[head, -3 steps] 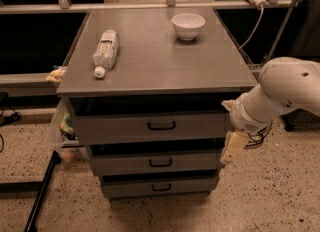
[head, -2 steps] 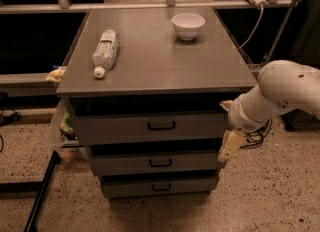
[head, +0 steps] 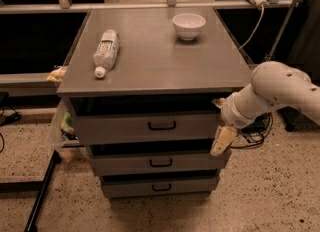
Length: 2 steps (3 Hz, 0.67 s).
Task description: Open top drawer
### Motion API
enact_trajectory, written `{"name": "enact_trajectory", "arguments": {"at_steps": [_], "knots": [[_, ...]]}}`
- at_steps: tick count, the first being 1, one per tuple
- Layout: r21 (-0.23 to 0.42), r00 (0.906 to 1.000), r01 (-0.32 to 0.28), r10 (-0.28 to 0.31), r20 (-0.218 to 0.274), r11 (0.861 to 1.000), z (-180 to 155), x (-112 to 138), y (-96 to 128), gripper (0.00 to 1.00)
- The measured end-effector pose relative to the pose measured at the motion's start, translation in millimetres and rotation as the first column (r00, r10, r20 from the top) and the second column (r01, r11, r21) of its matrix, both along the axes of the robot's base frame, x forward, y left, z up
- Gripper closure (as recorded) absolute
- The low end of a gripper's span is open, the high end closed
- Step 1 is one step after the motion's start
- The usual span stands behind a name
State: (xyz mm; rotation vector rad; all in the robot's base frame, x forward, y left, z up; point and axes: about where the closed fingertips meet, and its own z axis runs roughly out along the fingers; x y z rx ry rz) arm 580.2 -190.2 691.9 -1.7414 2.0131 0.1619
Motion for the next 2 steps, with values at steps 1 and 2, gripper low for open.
{"name": "enact_trajectory", "arguments": {"at_steps": [1, 2], "knots": [[0.024, 0.9996, -0.027, 0.027, 0.004, 0.999, -9.0, 14.0, 10.3, 0.00], [0.049, 0.9986, -0.052, 0.052, 0.011, 0.997, -18.4, 26.6, 18.2, 0.00]]}}
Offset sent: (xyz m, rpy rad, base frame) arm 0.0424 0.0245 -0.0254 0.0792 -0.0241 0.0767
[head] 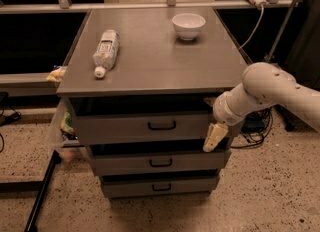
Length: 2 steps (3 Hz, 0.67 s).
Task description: Open top drawer
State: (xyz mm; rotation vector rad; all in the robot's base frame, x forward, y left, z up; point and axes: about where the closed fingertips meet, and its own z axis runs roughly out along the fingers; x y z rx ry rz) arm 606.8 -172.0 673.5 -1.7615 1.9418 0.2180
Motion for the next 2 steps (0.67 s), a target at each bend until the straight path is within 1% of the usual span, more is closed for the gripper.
{"name": "enact_trajectory", "arguments": {"at_steps": [1, 2], "knots": [[0.009, 0.9999, -0.011, 0.011, -0.009, 1.000, -11.4, 9.7, 4.1, 0.00], [0.005, 0.9995, -0.015, 0.015, -0.028, 1.000, -21.1, 13.2, 3.7, 0.16]]}}
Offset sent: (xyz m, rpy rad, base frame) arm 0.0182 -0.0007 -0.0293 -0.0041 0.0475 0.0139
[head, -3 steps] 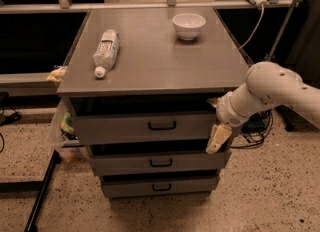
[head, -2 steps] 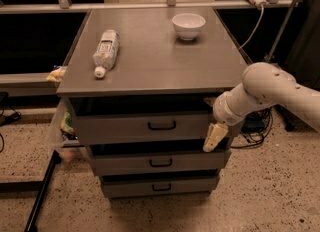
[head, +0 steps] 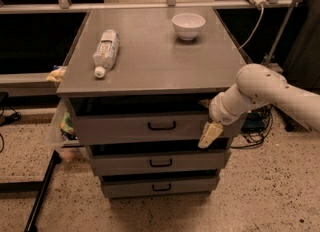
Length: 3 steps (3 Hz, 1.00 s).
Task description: Open top drawer
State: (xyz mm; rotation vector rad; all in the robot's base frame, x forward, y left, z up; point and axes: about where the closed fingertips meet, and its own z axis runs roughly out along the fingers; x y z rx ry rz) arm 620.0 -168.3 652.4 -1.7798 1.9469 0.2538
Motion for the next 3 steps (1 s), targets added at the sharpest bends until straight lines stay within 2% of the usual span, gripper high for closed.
{"name": "enact_trajectory", "arguments": {"at_steps": [3], "knots": [[-0.003, 1.0000, 0.000, 0.000, -0.009, 1.000, 7.8, -0.5, -1.3, 0.86]]}}
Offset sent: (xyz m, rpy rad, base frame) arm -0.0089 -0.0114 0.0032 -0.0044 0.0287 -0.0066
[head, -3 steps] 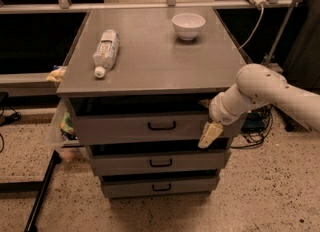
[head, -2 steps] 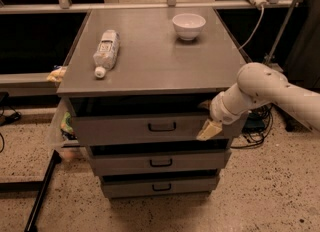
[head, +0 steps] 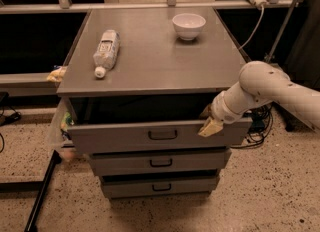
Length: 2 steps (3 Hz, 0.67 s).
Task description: Open top drawer
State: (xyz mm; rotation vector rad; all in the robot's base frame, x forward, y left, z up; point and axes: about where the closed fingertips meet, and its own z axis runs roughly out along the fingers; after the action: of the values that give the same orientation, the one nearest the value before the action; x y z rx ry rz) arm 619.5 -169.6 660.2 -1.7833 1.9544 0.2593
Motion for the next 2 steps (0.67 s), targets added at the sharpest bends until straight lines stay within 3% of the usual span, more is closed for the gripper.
{"name": "enact_trajectory", "arguments": {"at_steps": [1, 2], "knots": [[0.036, 0.9992, 0.000, 0.002, -0.040, 0.999, 4.6, -17.4, -5.7, 1.00], [0.039, 0.9991, 0.000, 0.002, -0.043, 0.999, 3.6, -18.7, -6.2, 1.00]]}}
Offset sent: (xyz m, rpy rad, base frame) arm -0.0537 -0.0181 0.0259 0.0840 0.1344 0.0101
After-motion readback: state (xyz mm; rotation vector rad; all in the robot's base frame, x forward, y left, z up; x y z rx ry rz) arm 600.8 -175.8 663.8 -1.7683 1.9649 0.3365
